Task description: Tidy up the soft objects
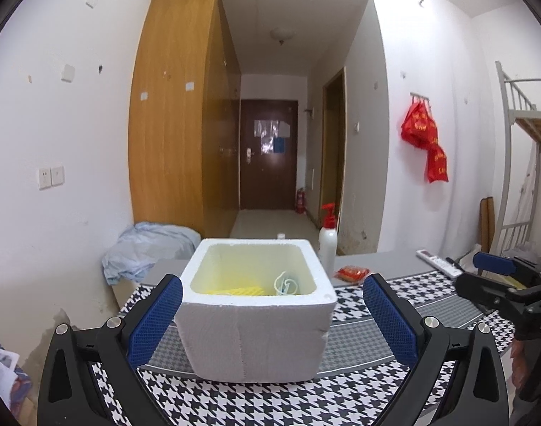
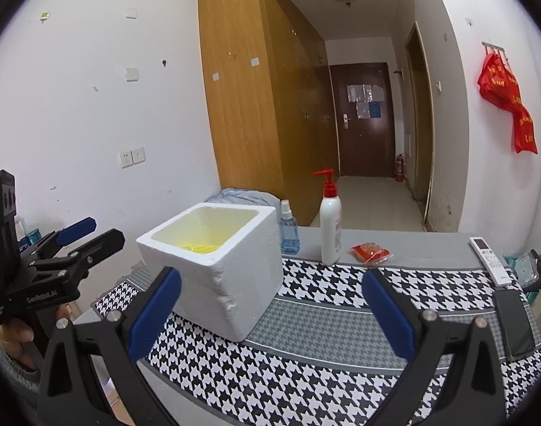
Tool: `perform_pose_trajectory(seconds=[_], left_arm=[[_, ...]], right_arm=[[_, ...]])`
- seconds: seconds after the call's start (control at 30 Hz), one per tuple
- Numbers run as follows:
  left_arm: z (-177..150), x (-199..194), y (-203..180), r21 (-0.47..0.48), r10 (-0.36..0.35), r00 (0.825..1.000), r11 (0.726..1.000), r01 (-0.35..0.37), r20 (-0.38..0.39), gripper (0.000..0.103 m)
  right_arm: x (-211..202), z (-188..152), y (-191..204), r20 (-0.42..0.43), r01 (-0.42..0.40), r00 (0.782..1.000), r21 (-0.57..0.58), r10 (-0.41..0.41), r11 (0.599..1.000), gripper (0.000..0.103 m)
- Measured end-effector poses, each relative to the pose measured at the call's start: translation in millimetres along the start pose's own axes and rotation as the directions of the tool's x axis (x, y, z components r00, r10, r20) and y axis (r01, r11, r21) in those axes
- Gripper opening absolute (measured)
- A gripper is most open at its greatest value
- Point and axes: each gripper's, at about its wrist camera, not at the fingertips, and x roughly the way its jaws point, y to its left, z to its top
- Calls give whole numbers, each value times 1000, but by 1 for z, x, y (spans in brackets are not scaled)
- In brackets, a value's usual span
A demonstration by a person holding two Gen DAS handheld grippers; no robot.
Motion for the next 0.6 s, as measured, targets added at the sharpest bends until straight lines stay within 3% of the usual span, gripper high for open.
perform_pose_trajectory(seconds=[0.27,0.43,0.6], left_arm=[[-8,-23,-1,14,1,999,1000,-2,45,102],[-18,-29,3,3,26,998,1000,-27,56,102],[-30,-36,3,2,35,997,999,-36,72,102]], right_arm=[[-22,-7,12,57,-10,998,-8,10,1000,103],[-36,-17,23,109,62,992,-47,-56,997,103],[-44,-29,26,146,73,987,-46,-65,996,103]])
